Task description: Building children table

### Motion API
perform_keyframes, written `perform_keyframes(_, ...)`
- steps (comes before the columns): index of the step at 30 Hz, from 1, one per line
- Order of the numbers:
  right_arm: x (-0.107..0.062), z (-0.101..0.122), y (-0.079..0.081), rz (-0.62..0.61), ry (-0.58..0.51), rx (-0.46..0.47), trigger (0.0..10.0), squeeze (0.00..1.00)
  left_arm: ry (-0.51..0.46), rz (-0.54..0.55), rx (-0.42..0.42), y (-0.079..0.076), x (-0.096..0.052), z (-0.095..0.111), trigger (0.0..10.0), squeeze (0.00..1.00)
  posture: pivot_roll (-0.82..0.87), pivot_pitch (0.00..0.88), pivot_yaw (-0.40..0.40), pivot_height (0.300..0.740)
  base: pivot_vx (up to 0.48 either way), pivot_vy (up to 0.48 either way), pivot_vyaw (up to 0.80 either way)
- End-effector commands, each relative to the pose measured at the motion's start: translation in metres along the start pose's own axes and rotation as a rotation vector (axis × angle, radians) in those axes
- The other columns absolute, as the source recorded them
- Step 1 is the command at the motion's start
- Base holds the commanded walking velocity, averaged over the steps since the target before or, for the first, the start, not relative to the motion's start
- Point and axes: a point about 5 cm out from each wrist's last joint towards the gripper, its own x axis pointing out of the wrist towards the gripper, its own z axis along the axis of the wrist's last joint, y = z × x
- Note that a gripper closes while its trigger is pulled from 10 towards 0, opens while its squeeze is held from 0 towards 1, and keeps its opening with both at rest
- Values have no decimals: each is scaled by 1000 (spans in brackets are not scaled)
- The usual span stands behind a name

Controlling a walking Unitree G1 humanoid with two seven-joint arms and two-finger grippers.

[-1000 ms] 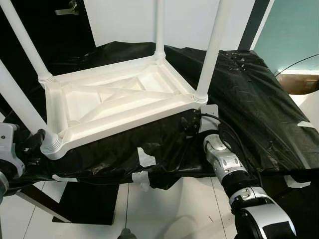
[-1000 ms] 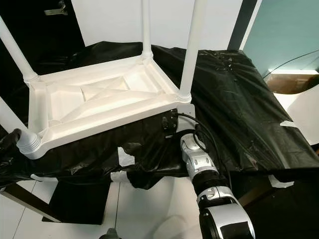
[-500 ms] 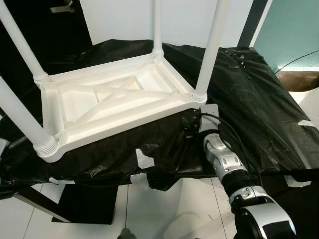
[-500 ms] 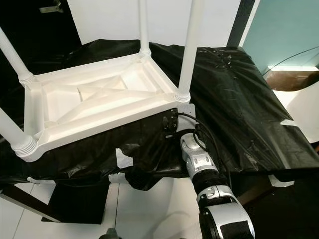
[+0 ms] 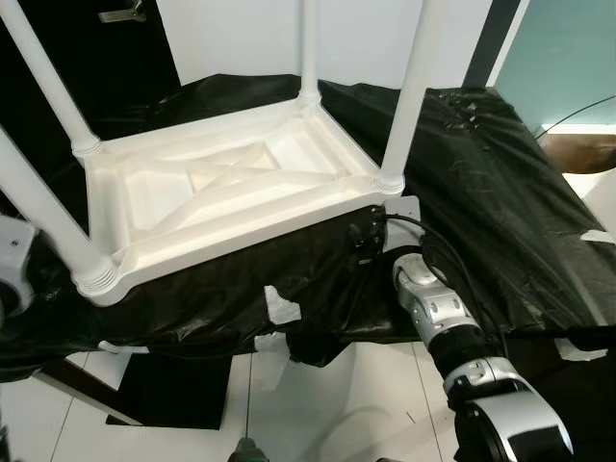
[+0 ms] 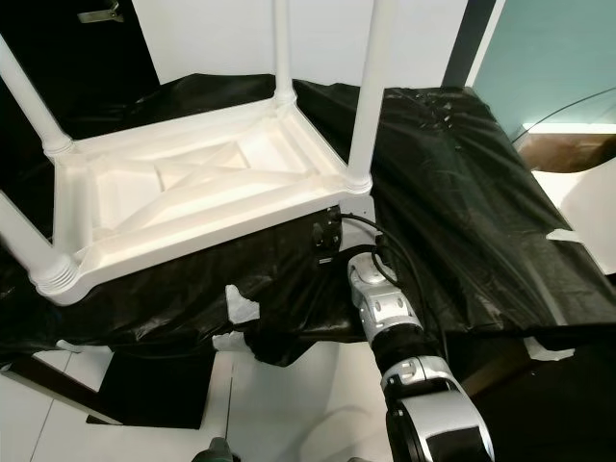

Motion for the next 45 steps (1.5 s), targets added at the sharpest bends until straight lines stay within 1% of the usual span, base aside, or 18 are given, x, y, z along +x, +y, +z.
perform_keyframes(1, -4, -6, -3, -10, 24, 0, 10000, 0, -34, 180, -98, 1, 9, -1, 10000, 0, 23, 124, -5, 740, 0, 0, 0)
perform_keyframes(2, -4, -6, -3, -10, 24, 0, 10000, 0, -34, 180, -98, 1, 9, -1, 10000, 0, 23, 124, -5, 740, 0, 0, 0)
perform_keyframes(5, -8, -9, -2, -8, 36, 0, 10000, 0, -76, 173, -257, -8, 22, -1, 10000, 0, 8, 140, -8, 740, 0, 0, 0)
perform_keyframes(9, -9, -9, -2, -6, 38, -3, 10000, 0, -81, 167, -296, -11, 25, -2, 10000, 0, 8, 140, -8, 740, 0, 0, 0)
perform_keyframes(10, -9, -9, -1, -2, 40, -4, 10000, 0, -81, 173, -351, -13, 28, -5, 10000, 0, 6, 142, -9, 740, 0, 0, 0)
perform_keyframes(11, -9, -9, -1, -2, 40, -4, 10000, 0, -81, 173, -351, -13, 28, -5, 10000, 0, 6, 142, -9, 740, 0, 0, 0)
perform_keyframes(13, -11, -10, 0, 6, 42, -7, 10000, 0, -104, 148, -475, -21, 33, -9, 10000, 0, -6, 141, -12, 740, 0, 0, 0)
perform_keyframes(16, -12, -10, 0, 8, 44, -8, 10000, 0, -117, 139, -508, -23, 35, -10, 10000, 0, -6, 141, -12, 740, 0, 0, 0)
perform_keyframes(18, -14, -9, -1, 10, 49, -12, 10000, 0, -251, -40, -663, -37, 38, 0, 10000, 0, -16, 141, -17, 740, 0, 0, 0)
perform_keyframes(19, -14, -9, -1, 10, 49, -12, 10000, 0, -251, -40, -663, -37, 38, 0, 10000, 0, -16, 141, -17, 740, 0, 0, 0)
perform_keyframes(21, -14, -9, -2, 9, 54, -15, 10000, 0, -330, -217, -723, -50, 38, 6, 10000, 0, -19, 140, -24, 740, 0, 0, 0)
perform_keyframes(24, -14, -9, -3, 9, 56, -16, 10000, 0, -345, -253, -729, -52, 37, 6, 10000, 0, -19, 140, -24, 740, 0, 0, 0)
perform_keyframes(27, -14, -9, -4, 7, 61, -18, 10000, 0, -396, -473, -727, -68, 31, 9, 10000, 0, -19, 139, -26, 740, 0, 0, 0)
perform_keyframes(29, -14, -9, -4, 7, 61, -18, 10000, 0, -396, -473, -727, -68, 31, 9, 10000, 0, -19, 139, -26, 740, 0, 0, 0)
perform_keyframes(35, -12, -4, -4, -7, 53, -12, 10000, 0, -554, -801, -673, -91, 7, 28, 10000, 0, -9, 137, -26, 740, 0, 0, 0)
perform_keyframes(38, -11, -2, -4, -12, 45, -11, 10000, 0, -568, -843, -653, -96, 2, 31, 10000, 0, -2, 137, -27, 740, 0, 0, 0)
perform_keyframes(41, -11, 1, -6, -36, 31, 3, 10000, 0, -584, -954, -597, -109, -13, 42, 10000, 0, 5, 135, -28, 740, 0, 0, 0)
perform_keyframes(45, -10, 2, -9, -53, 24, 10, 10000, 0, -592, -995, -569, -117, -23, 49, 10000, 0, 9, 133, -28, 740, 0, 0, 0)
